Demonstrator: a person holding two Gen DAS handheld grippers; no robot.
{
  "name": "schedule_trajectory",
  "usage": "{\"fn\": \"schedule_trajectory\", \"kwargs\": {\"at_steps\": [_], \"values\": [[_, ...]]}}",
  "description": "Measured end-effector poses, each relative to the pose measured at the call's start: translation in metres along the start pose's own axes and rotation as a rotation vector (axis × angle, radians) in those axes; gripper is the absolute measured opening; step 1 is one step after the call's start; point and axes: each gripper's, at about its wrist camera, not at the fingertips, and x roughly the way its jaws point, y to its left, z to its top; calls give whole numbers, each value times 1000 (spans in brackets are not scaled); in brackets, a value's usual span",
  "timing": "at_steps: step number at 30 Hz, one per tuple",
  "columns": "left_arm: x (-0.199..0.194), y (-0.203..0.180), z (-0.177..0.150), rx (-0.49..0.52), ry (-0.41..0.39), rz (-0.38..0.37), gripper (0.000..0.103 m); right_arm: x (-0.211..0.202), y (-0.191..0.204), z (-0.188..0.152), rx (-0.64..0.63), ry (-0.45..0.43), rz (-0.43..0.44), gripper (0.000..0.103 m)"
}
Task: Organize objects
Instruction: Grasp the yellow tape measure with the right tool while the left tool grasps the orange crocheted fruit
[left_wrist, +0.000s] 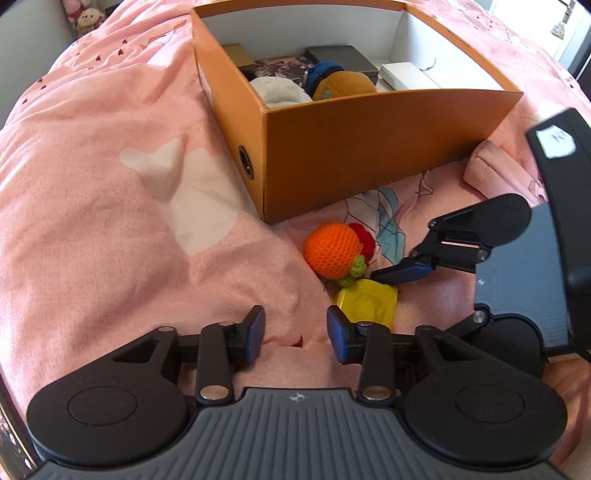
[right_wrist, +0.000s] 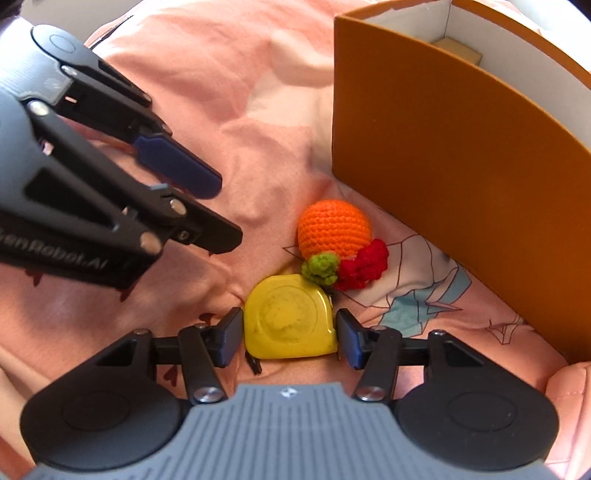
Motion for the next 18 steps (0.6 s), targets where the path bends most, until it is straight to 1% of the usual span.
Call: {"fn": "schedule_trajectory", "kwargs": {"at_steps": [2,5,9,13,16,18], "values": [[0,-2,0,12,-8,2,51,1,0,0,3,2,2,57],[1,-4,0,31,-13,1,51,-2,1,-2,-2,-13,0,56],[1,-5,1,52,-21,-22,51,-10,4,-5,-16,-23,-12,56],[0,-12,5,83,-47,-46,51,-26,1,-9,-22,-25,-58,56],[3,-22,11,143,-74,-50,51,-39,-8,-13,2,-24,-90,56],[8,-29,15,183,-93,-33,55,-45,-14,-17,12,-24,-127,56]]}}
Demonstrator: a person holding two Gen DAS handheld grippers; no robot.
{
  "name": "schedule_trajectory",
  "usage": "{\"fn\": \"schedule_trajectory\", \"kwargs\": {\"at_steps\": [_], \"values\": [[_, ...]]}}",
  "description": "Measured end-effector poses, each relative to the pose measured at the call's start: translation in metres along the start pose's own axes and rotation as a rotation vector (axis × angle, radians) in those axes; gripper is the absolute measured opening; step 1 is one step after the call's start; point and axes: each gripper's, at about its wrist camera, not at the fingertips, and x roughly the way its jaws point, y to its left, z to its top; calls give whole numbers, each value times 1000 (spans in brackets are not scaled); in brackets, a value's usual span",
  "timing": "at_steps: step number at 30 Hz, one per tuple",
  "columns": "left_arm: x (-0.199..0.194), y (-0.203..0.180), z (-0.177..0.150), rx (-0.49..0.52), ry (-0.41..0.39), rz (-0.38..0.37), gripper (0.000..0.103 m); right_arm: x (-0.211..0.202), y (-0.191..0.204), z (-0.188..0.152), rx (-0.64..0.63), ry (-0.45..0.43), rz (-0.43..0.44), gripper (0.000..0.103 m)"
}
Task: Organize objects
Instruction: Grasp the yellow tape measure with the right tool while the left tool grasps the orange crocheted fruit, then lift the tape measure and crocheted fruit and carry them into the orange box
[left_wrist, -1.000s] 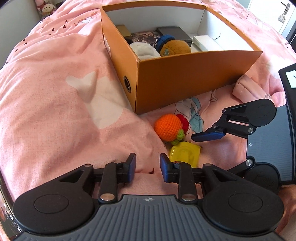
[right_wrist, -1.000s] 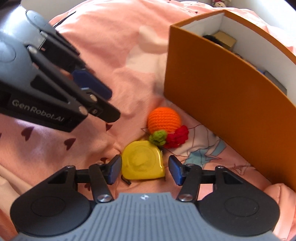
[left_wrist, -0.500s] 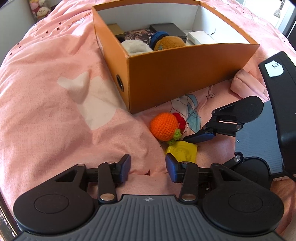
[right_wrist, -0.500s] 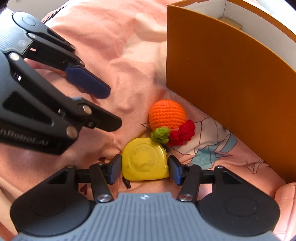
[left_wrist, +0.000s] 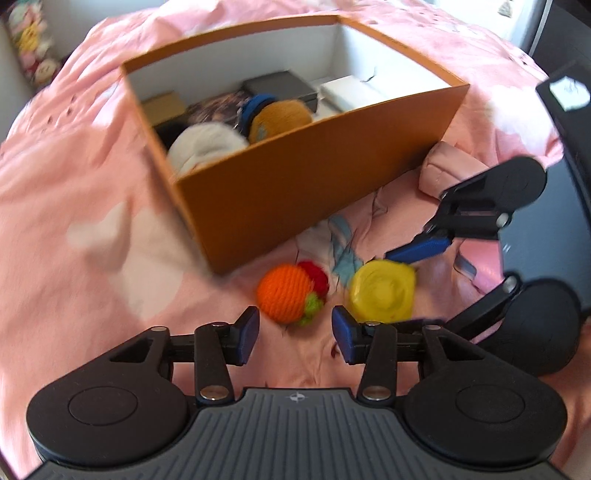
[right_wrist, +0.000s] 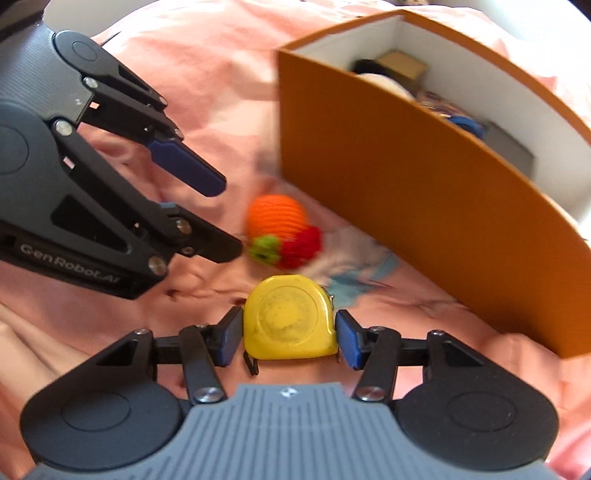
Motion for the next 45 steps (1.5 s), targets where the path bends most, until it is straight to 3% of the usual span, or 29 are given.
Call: {"fn": "schedule_trajectory", "kwargs": {"at_steps": [9,18,30,39,45], "values": [[27,-28,8,195,29,101,56,-13,-42,-14,136,-21,-53,56],[50,-32,13,198,60,166,55,-11,-63,-25,202,-28,-29,56],[36,-21,12,76,12,114,50,-15,-67,-25,237,-56,-9,56],[-40,-33,26,39,-154,-19,50,-68,-68,-17,199,-144,-3,56],[-69,-32,71,60,-256,-46,50,-114,-80,-4,164,-227,-39,56]]}}
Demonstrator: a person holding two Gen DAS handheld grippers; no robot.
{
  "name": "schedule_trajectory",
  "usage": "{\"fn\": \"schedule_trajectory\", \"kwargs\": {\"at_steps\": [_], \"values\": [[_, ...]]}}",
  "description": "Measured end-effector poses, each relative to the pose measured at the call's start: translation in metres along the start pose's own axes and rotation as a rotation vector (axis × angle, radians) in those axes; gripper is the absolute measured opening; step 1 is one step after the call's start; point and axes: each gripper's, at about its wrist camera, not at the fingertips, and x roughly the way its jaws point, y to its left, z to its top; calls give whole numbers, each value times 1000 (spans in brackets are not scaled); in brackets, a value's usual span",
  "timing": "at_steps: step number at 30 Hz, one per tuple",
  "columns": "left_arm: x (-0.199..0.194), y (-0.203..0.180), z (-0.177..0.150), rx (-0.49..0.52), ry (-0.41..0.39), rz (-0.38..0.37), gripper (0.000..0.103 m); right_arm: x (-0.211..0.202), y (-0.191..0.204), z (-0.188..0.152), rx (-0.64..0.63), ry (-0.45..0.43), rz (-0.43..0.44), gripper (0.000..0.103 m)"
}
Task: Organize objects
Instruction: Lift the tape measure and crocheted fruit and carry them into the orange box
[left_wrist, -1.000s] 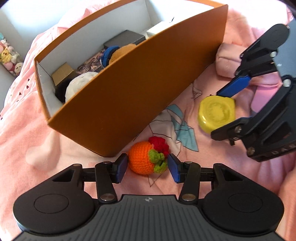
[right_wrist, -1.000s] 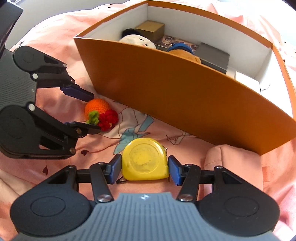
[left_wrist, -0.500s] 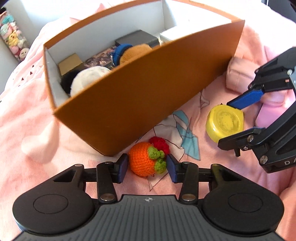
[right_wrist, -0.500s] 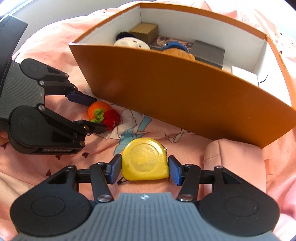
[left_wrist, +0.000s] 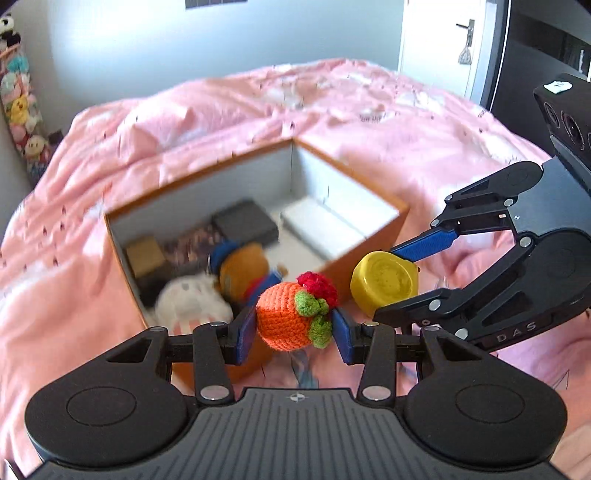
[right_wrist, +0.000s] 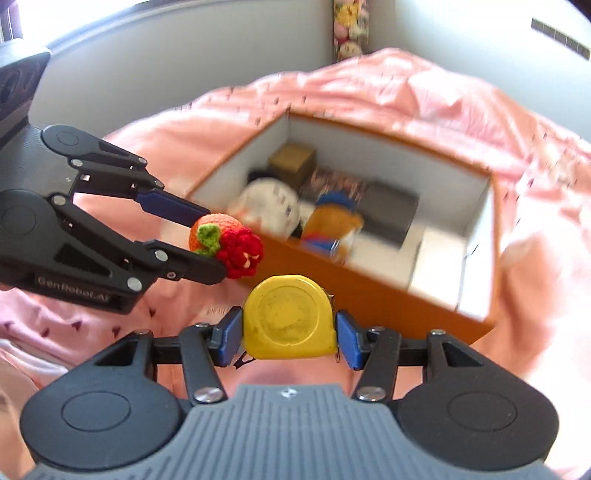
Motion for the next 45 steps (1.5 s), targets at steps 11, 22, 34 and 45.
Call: {"fn": "schedule_trajectory", "kwargs": {"at_steps": [11,22,34,45], "values": [[43,20,66,83,-19,63,50,15,-75,74,62,-1,-129,56],[116,38,85,153,77,70,50,127,-128,127,165,178,-223,56],[161,51,92,204,139,66,50,180,-138,134,82,303,-296,56],[173,51,97,213,155,62,51,197,-126,130,-78,334,-365,55]]}}
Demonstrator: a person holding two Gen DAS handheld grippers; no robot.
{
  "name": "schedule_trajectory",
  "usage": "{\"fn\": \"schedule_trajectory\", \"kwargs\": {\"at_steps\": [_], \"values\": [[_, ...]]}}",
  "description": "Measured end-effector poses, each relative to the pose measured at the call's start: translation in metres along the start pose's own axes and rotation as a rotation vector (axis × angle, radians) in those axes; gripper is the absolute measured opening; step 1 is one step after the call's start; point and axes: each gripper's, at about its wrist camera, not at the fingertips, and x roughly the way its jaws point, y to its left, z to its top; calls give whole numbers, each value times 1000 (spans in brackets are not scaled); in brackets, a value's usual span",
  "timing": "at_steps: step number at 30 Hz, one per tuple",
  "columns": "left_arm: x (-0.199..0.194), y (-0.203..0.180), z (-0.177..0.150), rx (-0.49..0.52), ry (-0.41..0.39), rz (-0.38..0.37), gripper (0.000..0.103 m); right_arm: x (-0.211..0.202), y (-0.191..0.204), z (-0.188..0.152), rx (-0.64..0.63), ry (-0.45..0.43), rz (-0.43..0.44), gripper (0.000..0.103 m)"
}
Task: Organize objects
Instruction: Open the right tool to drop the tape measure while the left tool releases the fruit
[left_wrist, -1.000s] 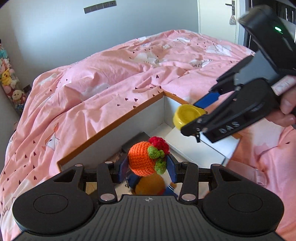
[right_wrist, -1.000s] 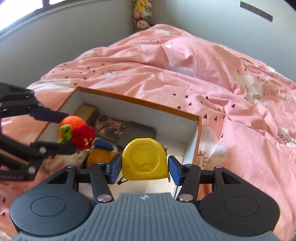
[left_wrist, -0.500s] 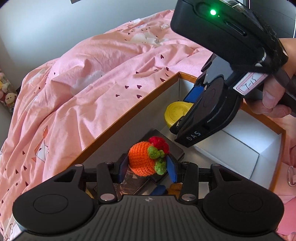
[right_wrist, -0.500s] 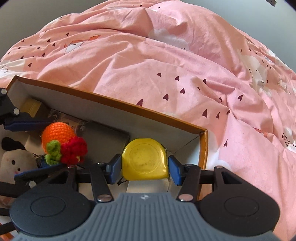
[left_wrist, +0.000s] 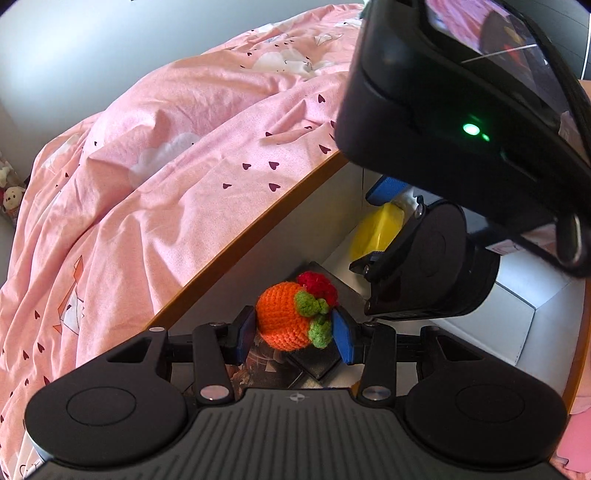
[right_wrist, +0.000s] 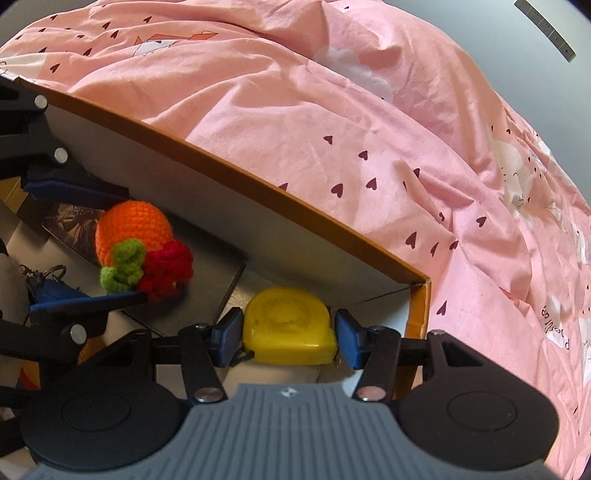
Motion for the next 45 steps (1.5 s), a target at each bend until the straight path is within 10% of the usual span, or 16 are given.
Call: {"fn": "schedule_trajectory", "kwargs": {"at_steps": [9,32,45], "values": [[4,-6,11,28,-15,-39,51,-22,-19,-5,6,-80,-17,41],[51,-39,44,147,37,-26,55,-57,-52,-35,90,-210,-49,40],[-6,-40,35,120,-51,-19,59,-83,-56,-46,165,-245,3,43]]}}
